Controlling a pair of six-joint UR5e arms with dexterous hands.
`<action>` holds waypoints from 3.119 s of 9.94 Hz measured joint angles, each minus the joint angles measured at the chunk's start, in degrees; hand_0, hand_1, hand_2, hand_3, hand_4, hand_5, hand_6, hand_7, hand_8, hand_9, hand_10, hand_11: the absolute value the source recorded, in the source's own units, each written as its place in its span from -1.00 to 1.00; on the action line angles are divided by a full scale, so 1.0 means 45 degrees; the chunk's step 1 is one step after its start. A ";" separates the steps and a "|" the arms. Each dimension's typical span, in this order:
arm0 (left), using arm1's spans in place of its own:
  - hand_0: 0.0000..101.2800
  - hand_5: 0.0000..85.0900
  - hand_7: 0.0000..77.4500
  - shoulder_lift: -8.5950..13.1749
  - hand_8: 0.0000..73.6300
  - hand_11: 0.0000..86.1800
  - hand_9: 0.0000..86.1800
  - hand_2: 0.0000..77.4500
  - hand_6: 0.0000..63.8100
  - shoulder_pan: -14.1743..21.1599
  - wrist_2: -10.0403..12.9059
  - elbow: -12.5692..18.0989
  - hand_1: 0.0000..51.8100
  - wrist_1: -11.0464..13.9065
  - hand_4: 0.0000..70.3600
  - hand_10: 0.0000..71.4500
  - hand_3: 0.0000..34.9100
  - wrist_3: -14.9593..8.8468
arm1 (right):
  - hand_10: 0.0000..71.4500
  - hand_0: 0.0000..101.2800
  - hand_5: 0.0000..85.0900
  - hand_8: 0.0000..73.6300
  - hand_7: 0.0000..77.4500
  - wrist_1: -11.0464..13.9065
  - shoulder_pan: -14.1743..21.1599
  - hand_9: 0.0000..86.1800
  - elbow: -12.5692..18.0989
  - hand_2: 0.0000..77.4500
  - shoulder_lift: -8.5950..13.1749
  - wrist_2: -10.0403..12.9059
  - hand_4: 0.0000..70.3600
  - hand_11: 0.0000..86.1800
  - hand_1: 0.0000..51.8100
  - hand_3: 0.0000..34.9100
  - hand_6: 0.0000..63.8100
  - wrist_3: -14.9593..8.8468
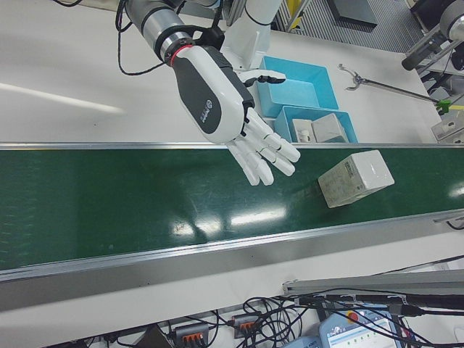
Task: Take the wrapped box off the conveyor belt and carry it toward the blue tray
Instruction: 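Lower the open right hand toward the belt in the box's path, then reach the right hand to the white box and close fingers around it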
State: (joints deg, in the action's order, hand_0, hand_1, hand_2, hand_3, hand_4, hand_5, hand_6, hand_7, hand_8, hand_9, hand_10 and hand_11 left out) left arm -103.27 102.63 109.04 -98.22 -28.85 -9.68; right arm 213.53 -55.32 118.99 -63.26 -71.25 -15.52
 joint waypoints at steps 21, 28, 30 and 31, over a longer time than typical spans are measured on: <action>-1.00 -0.97 -1.00 0.0000 -1.00 -1.00 -1.00 -0.99 -1.00 0.0000 0.0000 0.0000 -1.00 0.0000 -1.00 -1.00 -1.00 0.0001 | -1.00 -0.08 -0.85 -1.00 -0.93 -0.1467 0.1310 -0.96 -0.4884 -0.66 0.1791 0.0135 -0.89 -0.96 -0.49 -0.81 -1.00 0.0188; -1.00 -0.97 -0.99 0.0000 -1.00 -1.00 -1.00 -0.99 -1.00 0.0000 0.0000 0.0000 -1.00 0.0000 -1.00 -0.98 -1.00 0.0000 | -1.00 -0.07 -0.81 -1.00 -0.90 -0.1978 0.1616 -0.96 -0.5669 -0.62 0.2298 0.0214 -0.83 -0.96 -0.43 -0.79 -1.00 0.0163; -1.00 -0.97 -1.00 0.0000 -1.00 -1.00 -1.00 -0.99 -1.00 0.0000 0.0000 0.0000 -1.00 0.0000 -1.00 -1.00 -1.00 0.0000 | -1.00 -0.07 -0.81 -1.00 -0.90 -0.2209 0.1662 -0.96 -0.5834 -0.62 0.2358 0.0224 -0.83 -0.96 -0.43 -0.79 -1.00 0.0165; -1.00 -0.97 -1.00 0.0000 -1.00 -1.00 -1.00 -0.97 -1.00 0.0000 0.0000 -0.0001 -1.00 0.0000 -1.00 -1.00 -1.00 0.0000 | -1.00 -0.08 -0.81 -1.00 -0.89 -0.2274 0.1675 -0.96 -0.5863 -0.59 0.2368 0.0225 -0.83 -0.96 -0.43 -0.80 -1.00 0.0172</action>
State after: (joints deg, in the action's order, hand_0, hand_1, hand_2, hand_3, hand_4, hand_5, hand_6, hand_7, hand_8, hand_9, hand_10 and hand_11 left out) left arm -103.27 102.63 109.04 -98.22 -28.85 -9.68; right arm 203.30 -47.79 92.61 -52.61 -70.23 -14.75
